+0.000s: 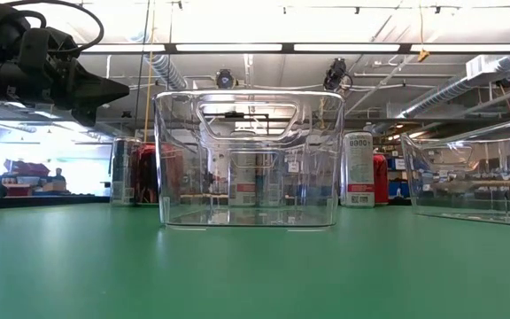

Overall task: Sort soda cans
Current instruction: Put the bottom right red-black soda can into the middle right transparent bin

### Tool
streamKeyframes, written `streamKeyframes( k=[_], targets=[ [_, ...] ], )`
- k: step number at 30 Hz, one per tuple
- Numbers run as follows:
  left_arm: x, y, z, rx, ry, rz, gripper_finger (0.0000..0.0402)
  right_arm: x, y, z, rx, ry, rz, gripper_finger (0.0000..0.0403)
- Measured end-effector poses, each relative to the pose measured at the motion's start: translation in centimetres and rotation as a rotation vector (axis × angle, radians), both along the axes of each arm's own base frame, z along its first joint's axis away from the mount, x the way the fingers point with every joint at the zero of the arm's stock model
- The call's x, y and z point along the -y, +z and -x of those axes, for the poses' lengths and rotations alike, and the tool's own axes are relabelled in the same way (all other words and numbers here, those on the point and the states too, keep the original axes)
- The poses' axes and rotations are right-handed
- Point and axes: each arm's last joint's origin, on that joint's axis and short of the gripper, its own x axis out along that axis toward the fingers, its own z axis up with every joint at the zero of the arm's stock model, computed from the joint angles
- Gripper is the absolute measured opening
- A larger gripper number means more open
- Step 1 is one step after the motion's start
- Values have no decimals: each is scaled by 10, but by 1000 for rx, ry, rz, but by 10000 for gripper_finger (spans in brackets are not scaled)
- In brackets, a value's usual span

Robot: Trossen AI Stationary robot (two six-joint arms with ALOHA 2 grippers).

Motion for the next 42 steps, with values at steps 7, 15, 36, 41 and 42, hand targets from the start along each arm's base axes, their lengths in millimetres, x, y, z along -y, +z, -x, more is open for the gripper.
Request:
streamKeyframes(
  k=[7, 15, 36, 41, 42],
  targets=[
    [0, 0, 0, 0, 0, 0, 12, -5, -20, -4, -9, -49, 29, 290],
    [0, 0, 0, 0, 0, 0, 12, -4, -43, -3, 14, -99, 6, 290],
    [0, 0, 0, 0, 0, 0, 12, 0, -46, -9, -121, -67, -106, 374],
    [0, 0, 0, 0, 1, 0, 12, 2, -28, -17, -126, -43, -110, 368],
    [0, 0, 0, 0, 0, 0, 12, 4, -23, -18, -130, -40, -105, 367]
  ],
)
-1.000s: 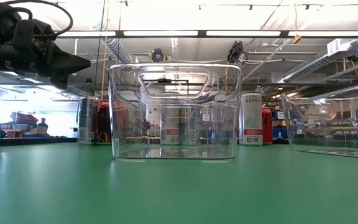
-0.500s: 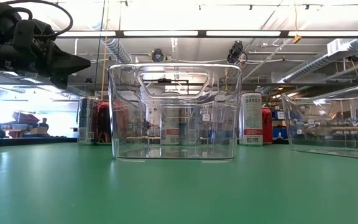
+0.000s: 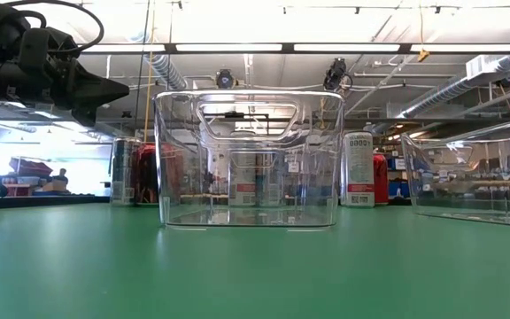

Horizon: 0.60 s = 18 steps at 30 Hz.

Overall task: Sort soda cans
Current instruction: Put the bottom right red-black soda can into the middle right transparent bin, then put the top right red-black soda can into the top right transparent bin

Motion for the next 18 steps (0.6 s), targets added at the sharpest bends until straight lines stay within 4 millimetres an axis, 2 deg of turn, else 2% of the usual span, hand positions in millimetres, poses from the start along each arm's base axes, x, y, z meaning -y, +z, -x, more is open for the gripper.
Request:
streamKeyframes(
  k=[4, 8, 12, 18],
  targets=[
    [0, 0, 0, 0, 0, 0, 12, 9, 25, -7, 19, 25, 52, 368],
    [0, 0, 0, 0, 0, 0, 12, 31, 51, -17, 106, 51, 137, 366],
    [0, 0, 0, 0, 0, 0, 12, 77, 73, -20, 224, 37, 253, 357],
    [0, 0, 0, 0, 0, 0, 12, 153, 103, -8, 318, 48, 409, 342]
  ],
)
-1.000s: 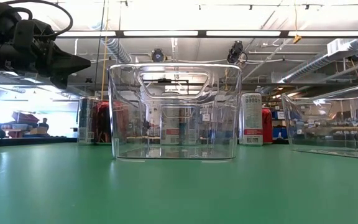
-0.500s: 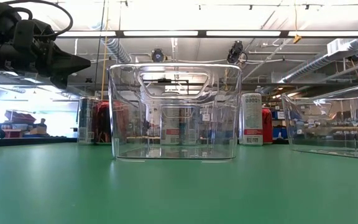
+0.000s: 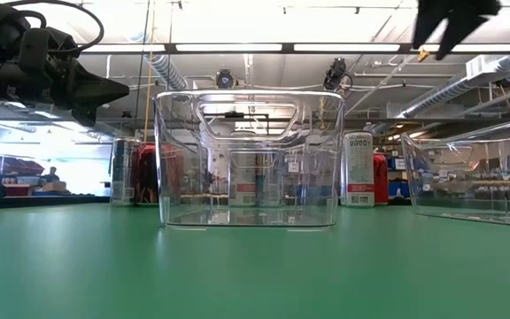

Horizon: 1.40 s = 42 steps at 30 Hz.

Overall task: Sort soda cans
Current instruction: Put the top right red-black soda can into the top right transparent bin

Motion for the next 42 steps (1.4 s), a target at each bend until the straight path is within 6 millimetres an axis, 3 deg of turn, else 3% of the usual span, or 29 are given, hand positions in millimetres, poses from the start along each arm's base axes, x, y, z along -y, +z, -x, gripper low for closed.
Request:
streamKeyframes(
  k=[11, 18, 22, 25, 34, 42],
  targets=[
    [0, 0, 0, 0, 0, 0, 12, 103, 21, 13, 29, -60, 159, 287],
    [0, 0, 0, 0, 0, 0, 12, 146, -13, 14, 159, -10, 111, 280],
    [0, 0, 0, 0, 0, 0, 12, 161, -36, 10, 255, 21, 113, 284],
    [0, 0, 0, 0, 0, 0, 12, 168, -49, 12, 231, 11, 135, 287],
    [0, 0, 0, 0, 0, 0, 12, 189, -82, 34, 208, -131, 143, 311],
    [0, 0, 0, 0, 0, 0, 12, 202, -122, 48, 325, -77, 161, 333]
  ],
)
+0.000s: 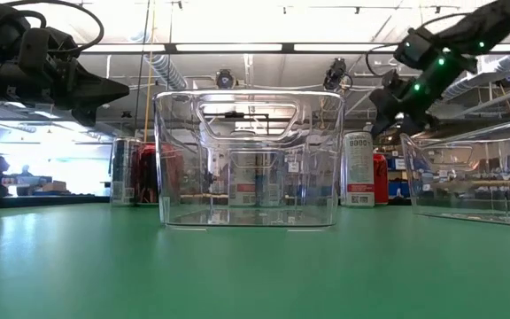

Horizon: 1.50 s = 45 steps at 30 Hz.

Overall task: Sort soda cans
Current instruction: Put the top right red-black soda can into the top right transparent bin

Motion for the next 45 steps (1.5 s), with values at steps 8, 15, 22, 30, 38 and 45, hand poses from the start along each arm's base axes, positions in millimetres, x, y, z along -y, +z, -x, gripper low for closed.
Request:
streamKeyframes(
  k=[8, 15, 22, 30, 38, 45],
  targets=[
    [0, 0, 0, 0, 0, 0, 12, 5, -13, 8, 26, -26, 93, 326],
    [0, 0, 0, 0, 0, 0, 12, 16, -31, 5, -7, -42, 31, 315],
    [0, 0, 0, 0, 0, 0, 12, 24, -46, 1, -36, -77, -9, 307],
    [0, 0, 0, 0, 0, 0, 12, 26, -41, 10, -42, -165, 6, 309],
    [0, 0, 0, 0, 0, 0, 12, 24, -36, 8, 31, -99, -7, 312],
    [0, 0, 0, 0, -1, 0, 12, 26, -32, 5, 68, -66, 36, 324]
  ],
)
